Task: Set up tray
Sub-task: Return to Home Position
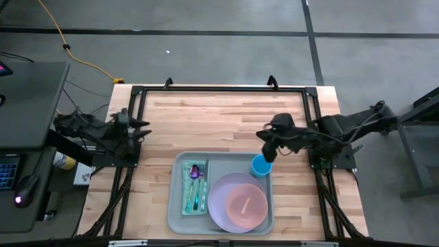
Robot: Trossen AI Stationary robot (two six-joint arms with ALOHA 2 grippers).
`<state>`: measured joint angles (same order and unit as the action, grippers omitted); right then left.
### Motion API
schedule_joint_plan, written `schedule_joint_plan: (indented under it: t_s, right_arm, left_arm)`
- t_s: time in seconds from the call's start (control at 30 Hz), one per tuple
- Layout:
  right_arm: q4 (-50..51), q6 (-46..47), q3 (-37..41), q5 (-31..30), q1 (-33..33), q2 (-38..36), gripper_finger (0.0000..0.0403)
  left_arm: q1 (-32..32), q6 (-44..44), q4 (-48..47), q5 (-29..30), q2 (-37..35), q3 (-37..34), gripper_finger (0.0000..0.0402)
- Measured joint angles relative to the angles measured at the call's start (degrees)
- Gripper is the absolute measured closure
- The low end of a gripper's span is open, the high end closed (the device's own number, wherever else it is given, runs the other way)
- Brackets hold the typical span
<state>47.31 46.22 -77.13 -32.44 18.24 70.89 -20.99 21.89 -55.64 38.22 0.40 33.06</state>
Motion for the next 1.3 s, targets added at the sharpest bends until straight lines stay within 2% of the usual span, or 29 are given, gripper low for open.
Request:
schedule_joint_plan:
  t_s: [0.1, 0.33, 0.47, 0.57, 0.83, 0.93, 1.17, 1.3]
  right_arm:
    - [-9.36, -1.78, 10.96, -1.31, 0.26, -7.99, 0.0403]
    - [-24.75, -6.79, 30.26, -6.15, 0.3, -24.22, 0.0403]
    - [-33.57, -10.75, 39.0, -8.2, 0.3, -32.89, 0.0403]
    - [-36.17, -11.89, 43.89, -8.38, 0.3, -38.37, 0.0403]
    - [-37.93, -14.62, 51.8, -9.67, -0.98, -48.72, 0.0403]
    - [-39.6, -16.25, 54.52, -8.13, -2.69, -51.9, 0.0403]
    - [-41.61, -21.97, 56.7, -0.06, -9.6, -56.12, 0.0403]
    - [-41.55, -22.88, 56.68, 6.61, -15.37, -56.83, 0.0403]
  left_arm:
    - [0.0, -3.77, 7.19, -0.79, 0.06, -4.52, 0.0202]
    - [-0.02, -4.16, 23.57, -0.26, 0.05, -14.87, 0.0202]
    - [0.0, -5.97, 32.18, 0.27, 0.02, -18.76, 0.0202]
    - [0.0, -7.47, 37.37, 1.42, 0.04, -20.39, 0.0202]
    - [0.0, -10.21, 43.59, 6.86, 0.05, -24.04, 0.0202]
    - [0.02, -11.74, 46.55, 9.88, 0.04, -25.35, 0.0202]
    - [0.04, -14.8, 49.64, 13.05, 0.07, -26.38, 0.0202]
    - [1.15, -16.23, 49.64, 12.34, 0.07, -26.4, 0.0202]
